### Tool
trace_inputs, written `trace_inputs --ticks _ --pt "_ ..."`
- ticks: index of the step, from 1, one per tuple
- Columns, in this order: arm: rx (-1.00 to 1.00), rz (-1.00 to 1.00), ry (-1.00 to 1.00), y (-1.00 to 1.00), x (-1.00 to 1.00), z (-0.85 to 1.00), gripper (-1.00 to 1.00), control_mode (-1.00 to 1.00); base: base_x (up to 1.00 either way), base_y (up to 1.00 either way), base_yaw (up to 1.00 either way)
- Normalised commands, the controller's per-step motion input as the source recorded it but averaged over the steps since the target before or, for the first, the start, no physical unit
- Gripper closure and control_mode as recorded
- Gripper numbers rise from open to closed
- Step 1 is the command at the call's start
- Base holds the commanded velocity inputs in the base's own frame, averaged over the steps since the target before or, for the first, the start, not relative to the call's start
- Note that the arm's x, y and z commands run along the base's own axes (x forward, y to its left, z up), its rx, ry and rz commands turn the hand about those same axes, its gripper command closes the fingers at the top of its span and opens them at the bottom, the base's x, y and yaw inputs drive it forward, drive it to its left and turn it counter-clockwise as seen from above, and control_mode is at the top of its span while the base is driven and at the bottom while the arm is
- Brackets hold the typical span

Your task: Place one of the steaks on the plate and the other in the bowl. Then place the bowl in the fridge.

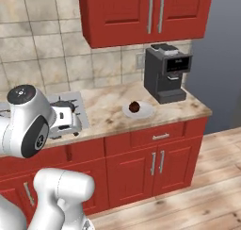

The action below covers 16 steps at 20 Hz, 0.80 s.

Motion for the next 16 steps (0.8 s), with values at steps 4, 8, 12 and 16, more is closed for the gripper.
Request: trace_inputs --ticks 4,8,12,16 --pt "0.0 0.0 0.0 0.0 0.0 0.0 1.0 1.0 -0.1 0.79 0.16" --pt "0.0 0.0 0.0 0.0 0.0 0.0 1.0 1.0 -0.01 0.76 0.2" --pt "0.0 0.0 0.0 0.0 0.0 0.0 1.0 1.0 0.0 0.74 0.25" --pt "0.0 0.0 0.0 0.0 0.0 0.0 1.0 1.0 0.0 0.78 0.26"
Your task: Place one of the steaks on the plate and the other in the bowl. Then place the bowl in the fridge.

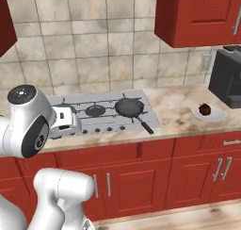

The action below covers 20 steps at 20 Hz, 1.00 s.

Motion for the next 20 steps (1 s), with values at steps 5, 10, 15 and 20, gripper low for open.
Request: trace_inputs --ticks 5,10,15,20 --pt "0.0 0.0 0.0 0.0 0.0 0.0 1.0 1.0 0.0 0.81 0.26" --pt "0.0 0.0 0.0 0.0 0.0 0.0 1.0 1.0 0.0 0.76 0.26" --pt "0.0 0.0 0.0 0.0 0.0 0.0 1.0 1.0 0.14 0.65 0.24" --pt "0.0 0.0 0.0 0.0 0.0 0.0 1.0 1.0 0.21 0.62 0.23"
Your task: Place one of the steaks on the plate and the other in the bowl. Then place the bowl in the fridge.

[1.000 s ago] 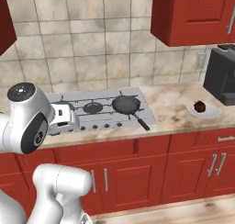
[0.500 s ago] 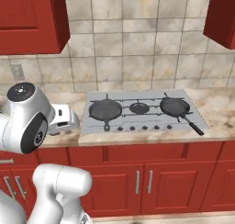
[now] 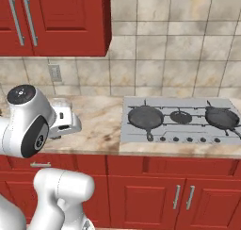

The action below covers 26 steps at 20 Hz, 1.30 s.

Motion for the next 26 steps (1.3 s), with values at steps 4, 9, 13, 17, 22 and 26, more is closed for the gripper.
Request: trace_inputs --ticks 4,9,13,17,22,26 --pt "0.0 0.0 0.0 0.0 0.0 0.0 1.0 1.0 0.17 0.56 0.24" --pt "0.0 0.0 0.0 0.0 0.0 0.0 1.0 1.0 0.21 0.52 0.24" --pt "0.0 0.0 0.0 0.0 0.0 0.0 1.0 1.0 0.42 0.42 0.24" --pt "0.0 0.0 0.0 0.0 0.0 0.0 1.0 1.0 0.42 0.38 0.22" --pt "0.0 0.0 0.0 0.0 0.0 0.0 1.0 1.0 0.23 0.26 0.2" --pt "0.0 0.01 -0.03 0.04 0.0 0.0 1.0 -1.0 0.0 0.05 0.06"
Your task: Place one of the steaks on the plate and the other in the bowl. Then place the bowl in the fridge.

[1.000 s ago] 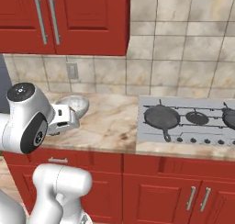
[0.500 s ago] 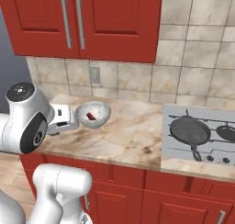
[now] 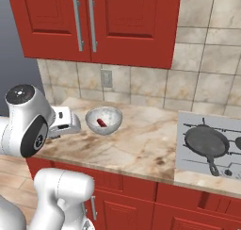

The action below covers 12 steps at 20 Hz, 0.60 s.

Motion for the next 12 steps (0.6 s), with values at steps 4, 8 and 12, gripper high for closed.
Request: trace_inputs --ticks 4,8,12 --pt "0.03 -0.07 0.0 0.0 0.15 0.0 1.0 -1.0 0.0 0.0 0.0" --pt "0.06 -0.25 0.0 0.0 0.09 0.0 1.0 -1.0 0.0 0.0 0.0" --pt "0.17 -0.45 0.0 -0.06 0.0 0.0 1.0 -1.0 0.0 0.0 0.0"
